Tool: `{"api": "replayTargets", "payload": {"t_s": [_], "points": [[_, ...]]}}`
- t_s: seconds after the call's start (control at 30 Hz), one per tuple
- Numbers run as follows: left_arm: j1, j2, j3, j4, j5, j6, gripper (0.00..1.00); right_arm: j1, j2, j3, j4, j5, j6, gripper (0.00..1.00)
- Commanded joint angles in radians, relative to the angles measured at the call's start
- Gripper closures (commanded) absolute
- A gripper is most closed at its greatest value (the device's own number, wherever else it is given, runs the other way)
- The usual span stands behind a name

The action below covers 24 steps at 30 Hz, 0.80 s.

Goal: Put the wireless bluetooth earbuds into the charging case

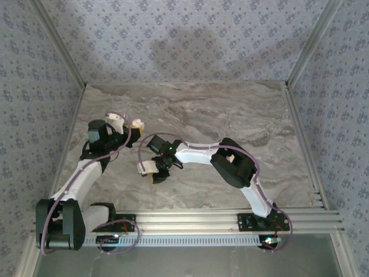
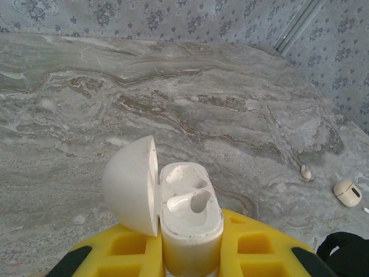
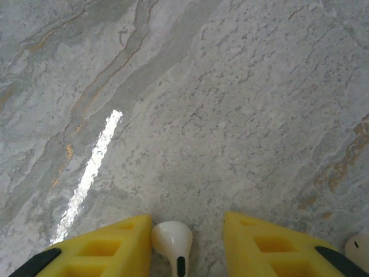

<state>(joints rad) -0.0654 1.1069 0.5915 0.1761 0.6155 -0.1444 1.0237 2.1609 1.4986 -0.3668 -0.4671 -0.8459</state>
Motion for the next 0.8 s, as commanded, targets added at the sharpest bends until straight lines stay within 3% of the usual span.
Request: {"api": "replayTargets", "payload": {"t_s": [0.0,0.33,0.53,0.77], "points": [[0.007,-0.018,-0.004,0.008,0.013,-0.011,0.80,0.005,0.016,0.019,-0.024,0.011,0.013,0.65],[0.004,-0.010,0.010,-0.026,0.034,0.028,0.80,-0.014,-0.064,-0.104,0.035,0.074,0.120,0.78],[-0.046,-0.008,0.027,-0.059,0.030,0.084,0.81,-0.065,-0.213,-0.327,0.172,0.216,0.372,0.79],[-0.114,0.023,0.055,-0.089,0.027,0.118,0.81,-0.114,-0.387,-0.553,0.198,0.428,0.728,0.79]]}}
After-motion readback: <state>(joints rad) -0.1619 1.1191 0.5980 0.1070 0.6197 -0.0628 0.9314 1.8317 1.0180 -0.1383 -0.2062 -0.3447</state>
